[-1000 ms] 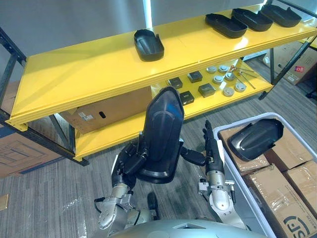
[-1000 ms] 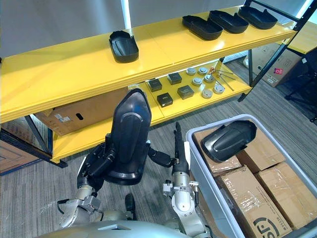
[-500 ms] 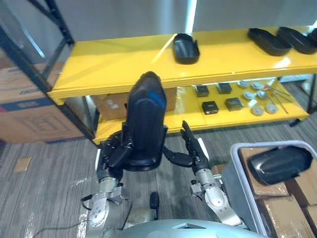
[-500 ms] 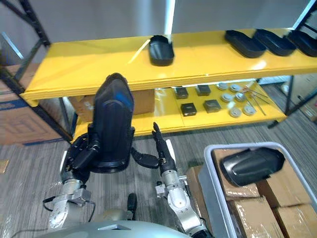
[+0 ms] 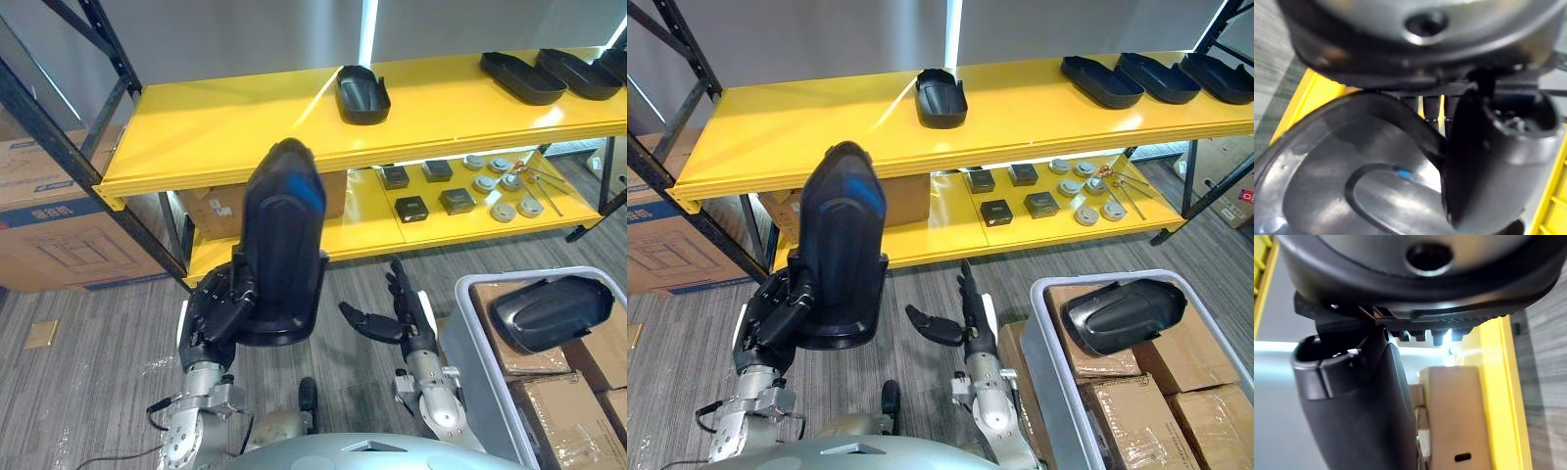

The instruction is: Walk over and take three plastic housings, then place them on the shelf

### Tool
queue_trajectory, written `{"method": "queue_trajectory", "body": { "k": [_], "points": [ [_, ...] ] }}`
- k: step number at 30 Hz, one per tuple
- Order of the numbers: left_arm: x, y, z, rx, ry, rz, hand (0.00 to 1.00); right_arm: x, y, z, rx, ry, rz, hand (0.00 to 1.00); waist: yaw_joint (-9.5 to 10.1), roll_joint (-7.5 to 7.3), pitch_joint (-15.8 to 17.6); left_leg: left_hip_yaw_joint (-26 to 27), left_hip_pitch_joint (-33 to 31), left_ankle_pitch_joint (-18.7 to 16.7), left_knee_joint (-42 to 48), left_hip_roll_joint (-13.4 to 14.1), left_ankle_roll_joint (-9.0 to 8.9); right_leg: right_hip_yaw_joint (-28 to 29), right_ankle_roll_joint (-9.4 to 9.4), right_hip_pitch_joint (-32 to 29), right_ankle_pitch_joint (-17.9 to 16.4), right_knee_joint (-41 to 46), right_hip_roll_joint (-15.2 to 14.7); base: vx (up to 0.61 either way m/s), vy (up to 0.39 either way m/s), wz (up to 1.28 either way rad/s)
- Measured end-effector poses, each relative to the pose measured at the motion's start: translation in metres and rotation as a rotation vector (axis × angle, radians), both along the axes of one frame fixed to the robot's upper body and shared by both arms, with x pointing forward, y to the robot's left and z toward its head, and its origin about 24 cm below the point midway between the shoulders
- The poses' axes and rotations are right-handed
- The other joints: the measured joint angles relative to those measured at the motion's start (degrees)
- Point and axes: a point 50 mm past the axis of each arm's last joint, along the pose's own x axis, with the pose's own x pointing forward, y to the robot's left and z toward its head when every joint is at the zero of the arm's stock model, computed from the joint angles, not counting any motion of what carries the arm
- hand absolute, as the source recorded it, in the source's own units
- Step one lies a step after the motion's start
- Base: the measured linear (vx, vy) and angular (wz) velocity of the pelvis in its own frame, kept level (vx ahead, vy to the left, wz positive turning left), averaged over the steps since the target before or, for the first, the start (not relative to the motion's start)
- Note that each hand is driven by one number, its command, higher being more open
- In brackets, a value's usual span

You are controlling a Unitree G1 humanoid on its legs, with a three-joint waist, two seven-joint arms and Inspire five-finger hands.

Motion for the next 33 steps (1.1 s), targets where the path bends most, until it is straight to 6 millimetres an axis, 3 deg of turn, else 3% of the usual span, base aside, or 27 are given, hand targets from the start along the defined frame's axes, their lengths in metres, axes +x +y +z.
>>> {"method": "queue_trajectory", "body": {
  "k": [5,9,10,11,12,15,20,29,32,33],
  "points": [
    [0.019,-0.012,0.004,-0.002,-0.045,-0.064,0.00,0.007,-0.004,0.009,-0.015,-0.052,-0.003,1.00,-1.32,1.34,1.9,1.7,-1.7,1.2,0.0,1.3,-0.10,3.6,-0.71,-5.0,-1.6,4.7,0.1,-0.03,-0.067,-0.19],
    [0.020,-0.019,0.001,0.002,-0.031,-0.114,0.00,-0.001,-0.010,0.006,-0.045,-0.033,-0.020,1.00,-3.19,1.20,2.4,0.4,-1.7,1.5,0.0,1.2,-0.14,4.1,0.07,-5.3,-4.1,7.7,0.1,-0.01,-0.096,0.12],
    [0.021,-0.020,0.001,0.003,-0.031,-0.129,0.00,-0.004,-0.012,0.006,-0.043,-0.030,-0.035,1.00,-3.56,1.10,2.5,-0.4,-1.7,1.6,0.0,1.0,0.03,5.9,0.19,-5.6,-4.6,8.9,0.2,0.05,-0.093,0.76],
    [0.023,-0.024,0.001,0.009,-0.039,-0.175,0.00,-0.011,-0.016,0.007,-0.039,-0.033,-0.066,1.00,-5.01,0.70,2.7,-2.8,-1.8,2.0,0.0,-0.4,0.24,13.5,0.71,-5.7,-6.1,10.4,0.4,0.07,-0.037,0.95],
    [0.026,-0.029,0.001,0.015,-0.047,-0.213,0.00,-0.017,-0.020,0.005,-0.044,-0.022,-0.085,1.00,-5.60,0.35,3.1,-3.8,-1.8,2.1,0.0,-1.2,0.16,15.5,0.28,-5.6,-7.7,10.5,0.2,0.06,-0.027,0.81],
    [0.024,-0.033,-0.002,0.016,-0.035,-0.234,0.00,-0.017,-0.023,0.006,-0.057,-0.027,-0.039,1.00,-5.47,0.85,3.6,-3.9,-1.7,2.3,0.0,-0.8,-0.18,15.6,0.17,-5.1,-7.8,10.3,0.9,0.00,-0.055,0.07],
    [0.036,-0.035,0.007,0.053,-0.087,-0.283,0.00,0.003,-0.009,0.020,-0.068,-0.132,0.109,1.00,-5.70,1.18,5.2,-4.3,-2.2,2.8,0.0,-0.2,-0.85,15.6,0.00,-5.9,-7.7,10.5,1.6,-0.03,-0.048,-0.01],
    [0.045,-0.034,0.013,0.071,-0.124,-0.289,0.00,0.011,-0.007,0.025,-0.075,-0.164,0.110,1.00,-4.79,0.86,5.7,-4.5,-2.4,3.7,0.3,-1.2,-0.46,15.0,-0.01,-5.2,-7.7,10.2,0.3,0.05,-0.036,0.06],
    [0.044,-0.034,0.013,0.064,-0.121,-0.291,0.00,0.011,-0.008,0.025,-0.071,-0.164,0.106,1.00,-4.87,0.42,6.5,-4.4,-1.8,2.2,1.4,-1.9,-0.38,15.1,0.15,-4.8,-8.8,11.8,-0.5,-0.01,-0.006,-0.02],
    [0.045,-0.035,0.013,0.059,-0.122,-0.289,0.00,0.013,-0.008,0.026,-0.071,-0.175,0.107,1.00,-4.77,0.47,7.9,-3.7,-2.4,0.1,4.9,-2.1,-0.08,15.6,0.23,-4.4,-9.1,12.7,-1.0,-0.03,-0.006,-0.10]
  ]
}}
